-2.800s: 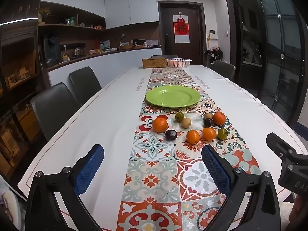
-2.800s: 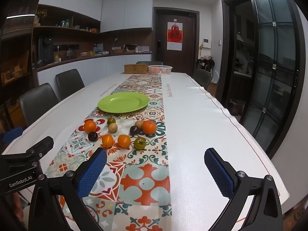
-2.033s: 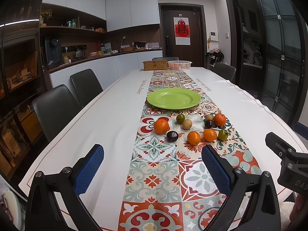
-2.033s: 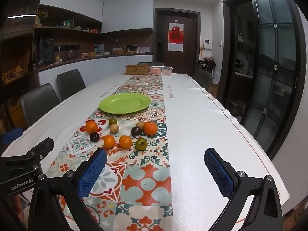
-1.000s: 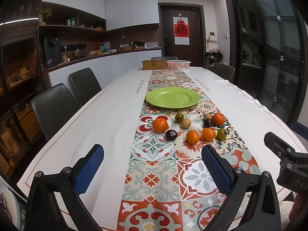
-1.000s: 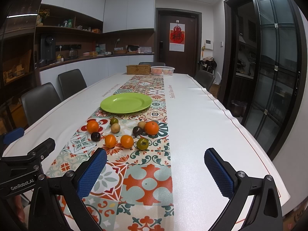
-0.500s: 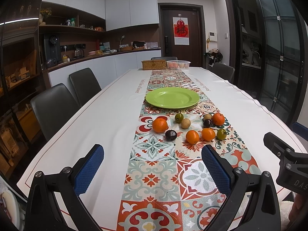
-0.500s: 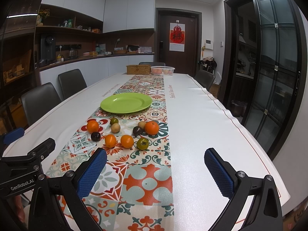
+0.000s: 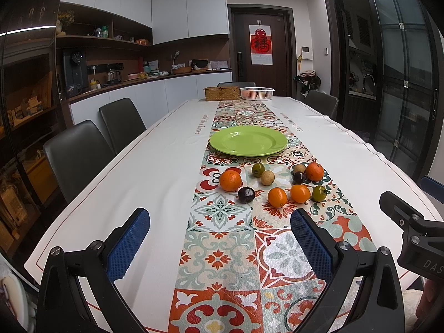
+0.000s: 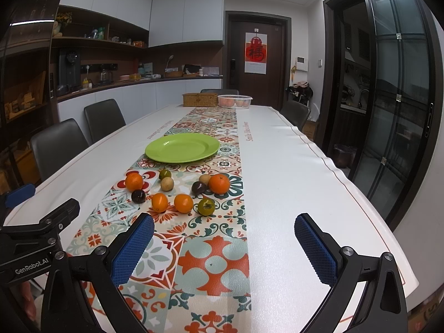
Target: Organize fruits
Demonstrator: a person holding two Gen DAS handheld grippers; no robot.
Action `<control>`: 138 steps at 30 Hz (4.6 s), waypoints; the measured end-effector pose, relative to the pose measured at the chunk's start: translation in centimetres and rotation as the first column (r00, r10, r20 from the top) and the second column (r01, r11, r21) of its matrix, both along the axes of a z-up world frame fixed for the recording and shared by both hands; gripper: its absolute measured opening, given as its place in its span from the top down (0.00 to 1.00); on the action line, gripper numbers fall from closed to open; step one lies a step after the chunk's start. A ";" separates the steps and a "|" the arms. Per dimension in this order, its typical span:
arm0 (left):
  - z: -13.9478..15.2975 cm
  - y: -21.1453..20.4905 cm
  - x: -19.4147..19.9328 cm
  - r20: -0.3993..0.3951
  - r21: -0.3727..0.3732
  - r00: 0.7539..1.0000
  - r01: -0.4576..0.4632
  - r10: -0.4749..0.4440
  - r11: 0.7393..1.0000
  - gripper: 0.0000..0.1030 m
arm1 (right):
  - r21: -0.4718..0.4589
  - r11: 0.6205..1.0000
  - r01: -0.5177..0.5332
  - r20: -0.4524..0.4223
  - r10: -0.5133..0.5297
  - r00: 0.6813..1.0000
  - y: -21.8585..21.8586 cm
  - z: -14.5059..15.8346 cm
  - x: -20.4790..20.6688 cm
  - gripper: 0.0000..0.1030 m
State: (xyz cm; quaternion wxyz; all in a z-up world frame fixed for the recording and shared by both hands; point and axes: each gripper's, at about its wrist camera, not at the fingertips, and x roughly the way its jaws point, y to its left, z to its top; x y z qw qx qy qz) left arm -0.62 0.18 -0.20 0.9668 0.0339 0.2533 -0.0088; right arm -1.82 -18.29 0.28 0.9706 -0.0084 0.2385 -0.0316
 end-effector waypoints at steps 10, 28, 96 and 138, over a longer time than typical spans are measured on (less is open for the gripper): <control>0.0 -0.1 0.0 0.002 0.006 1.000 0.001 -0.001 1.000 0.00 | -0.001 1.000 -0.001 -0.003 0.001 1.000 -0.6 0.3 -0.1 0.01; 0.1 -2.5 4.0 -0.017 0.080 0.994 0.113 -0.112 0.990 0.12 | -0.085 0.994 -0.067 -0.063 0.062 0.996 -0.2 -1.1 4.9 0.01; -5.2 -6.3 14.5 -0.350 -0.010 0.844 0.430 -0.406 0.903 0.68 | 0.055 0.941 -0.334 -0.386 0.328 0.862 0.1 -7.3 15.8 0.71; -1.0 -2.5 32.8 -0.349 -0.072 0.873 0.338 -0.342 0.938 0.67 | 0.077 0.933 -0.350 -0.394 0.351 0.849 3.4 -2.1 35.3 0.71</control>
